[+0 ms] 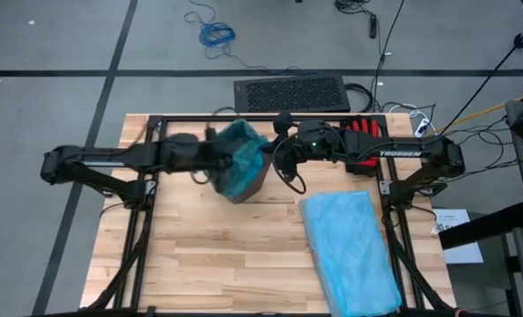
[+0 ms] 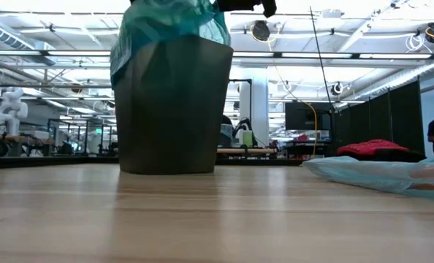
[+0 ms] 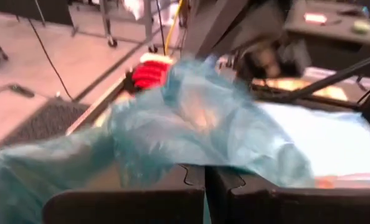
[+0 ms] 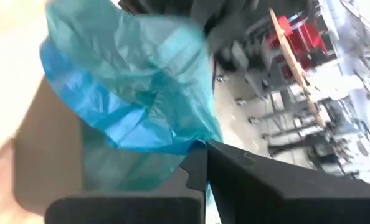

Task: Place trash/remove bag and relplace
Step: Remove the trash bag from the bin

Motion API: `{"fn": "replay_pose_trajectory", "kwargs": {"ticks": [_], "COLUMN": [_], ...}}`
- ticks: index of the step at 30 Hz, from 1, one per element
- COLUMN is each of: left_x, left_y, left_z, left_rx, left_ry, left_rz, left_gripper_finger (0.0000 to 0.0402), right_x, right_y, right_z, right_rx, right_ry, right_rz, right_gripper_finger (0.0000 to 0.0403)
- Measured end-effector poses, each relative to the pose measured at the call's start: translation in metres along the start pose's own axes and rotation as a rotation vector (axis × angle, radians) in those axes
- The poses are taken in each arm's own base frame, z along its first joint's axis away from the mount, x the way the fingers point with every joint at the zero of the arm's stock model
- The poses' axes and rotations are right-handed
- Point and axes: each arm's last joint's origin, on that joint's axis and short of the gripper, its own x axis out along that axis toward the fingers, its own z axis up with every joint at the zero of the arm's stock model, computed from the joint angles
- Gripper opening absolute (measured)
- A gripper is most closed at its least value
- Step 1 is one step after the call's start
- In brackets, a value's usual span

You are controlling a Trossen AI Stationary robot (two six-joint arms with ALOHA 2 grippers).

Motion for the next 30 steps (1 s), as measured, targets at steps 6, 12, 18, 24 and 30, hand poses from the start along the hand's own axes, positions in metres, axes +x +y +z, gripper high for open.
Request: {"fn": "replay_pose_trajectory", "kwargs": {"ticks": [6, 12, 18, 24, 30], "left_x": [-0.037, -0.046, -0.055, -0.07, -0.073], "left_y": [-0.006, -0.018, -0.043, -0.07, -0.082], "left_z": [0.002, -0.018, -0.045, -0.059, -0.094], "left_rx": [-0.024, -0.085, -0.164, -0.297, -0.536], "left_ry": [-0.006, 0.086, 0.156, 0.073, 0.093], "left_rz": [0.045, 0.194, 0.236, 0.232, 0.226], "left_gripper_finger": [0.0, 0.0, 0.0, 0.0, 0.0], "right_x": [-0.001, -0.001, -0.003, -0.003, -0.003], "right_y": [-0.002, -0.001, 0.002, 0.004, 0.004], "right_z": [-0.002, -0.002, -0.005, -0.007, -0.008], "right_rx": [-0.023, -0.03, -0.028, -0.022, -0.019], "right_ry": [0.065, 0.072, 0.103, 0.115, 0.122], "right_rz": [-0.048, -0.039, -0.001, 0.013, 0.018], "right_gripper_finger": [0.0, 0.0, 0.0, 0.0, 0.0]}}
